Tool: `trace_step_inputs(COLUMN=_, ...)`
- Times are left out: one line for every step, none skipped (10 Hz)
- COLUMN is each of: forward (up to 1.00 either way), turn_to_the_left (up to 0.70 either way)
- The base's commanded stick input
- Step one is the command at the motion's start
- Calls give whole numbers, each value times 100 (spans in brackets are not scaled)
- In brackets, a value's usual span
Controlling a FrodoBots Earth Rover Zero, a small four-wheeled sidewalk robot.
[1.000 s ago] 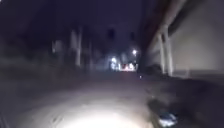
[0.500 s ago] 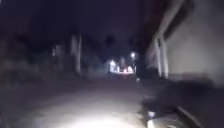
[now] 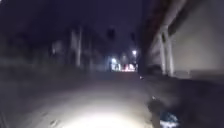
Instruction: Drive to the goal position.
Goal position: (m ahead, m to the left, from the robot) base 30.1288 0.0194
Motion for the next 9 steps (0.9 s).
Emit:
trace_step_inputs(forward=70, turn_to_the_left=0)
trace_step_inputs(forward=70, turn_to_the_left=0)
trace_step_inputs(forward=70, turn_to_the_left=-12)
trace_step_inputs(forward=70, turn_to_the_left=-29)
trace_step_inputs(forward=70, turn_to_the_left=-35)
trace_step_inputs(forward=70, turn_to_the_left=-35)
trace_step_inputs(forward=70, turn_to_the_left=-35)
trace_step_inputs(forward=70, turn_to_the_left=-35)
trace_step_inputs(forward=70, turn_to_the_left=-35)
